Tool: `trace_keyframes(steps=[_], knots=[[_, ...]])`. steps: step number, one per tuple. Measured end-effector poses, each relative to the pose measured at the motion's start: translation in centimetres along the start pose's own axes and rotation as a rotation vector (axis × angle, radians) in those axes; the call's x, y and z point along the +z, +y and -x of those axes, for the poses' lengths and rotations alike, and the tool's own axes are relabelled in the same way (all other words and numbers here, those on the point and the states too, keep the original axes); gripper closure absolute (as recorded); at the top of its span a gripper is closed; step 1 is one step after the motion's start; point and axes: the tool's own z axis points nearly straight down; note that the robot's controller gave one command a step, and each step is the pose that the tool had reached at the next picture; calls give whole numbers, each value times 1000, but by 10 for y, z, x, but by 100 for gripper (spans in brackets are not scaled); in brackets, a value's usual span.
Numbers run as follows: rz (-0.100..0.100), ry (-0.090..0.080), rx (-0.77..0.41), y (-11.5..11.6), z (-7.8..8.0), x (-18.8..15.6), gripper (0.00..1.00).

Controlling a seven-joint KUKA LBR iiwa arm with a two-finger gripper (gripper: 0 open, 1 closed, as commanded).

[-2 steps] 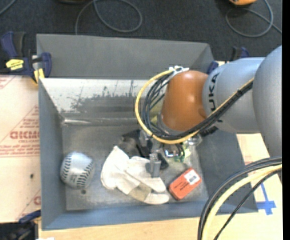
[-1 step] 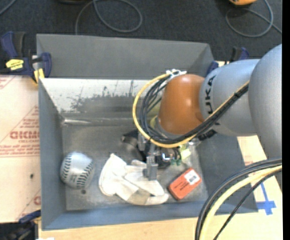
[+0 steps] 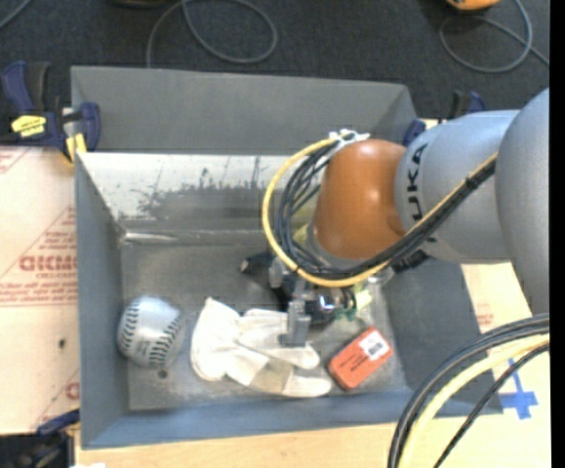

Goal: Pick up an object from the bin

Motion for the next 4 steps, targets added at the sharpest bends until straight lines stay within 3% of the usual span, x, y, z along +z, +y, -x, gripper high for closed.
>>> trace_keyframes(steps=[1,2,4], knots=[[2,8,109,44,-19,33,0],[4,-9,10,47,-48,41,100],[4,-7,11,47,-49,38,100]])
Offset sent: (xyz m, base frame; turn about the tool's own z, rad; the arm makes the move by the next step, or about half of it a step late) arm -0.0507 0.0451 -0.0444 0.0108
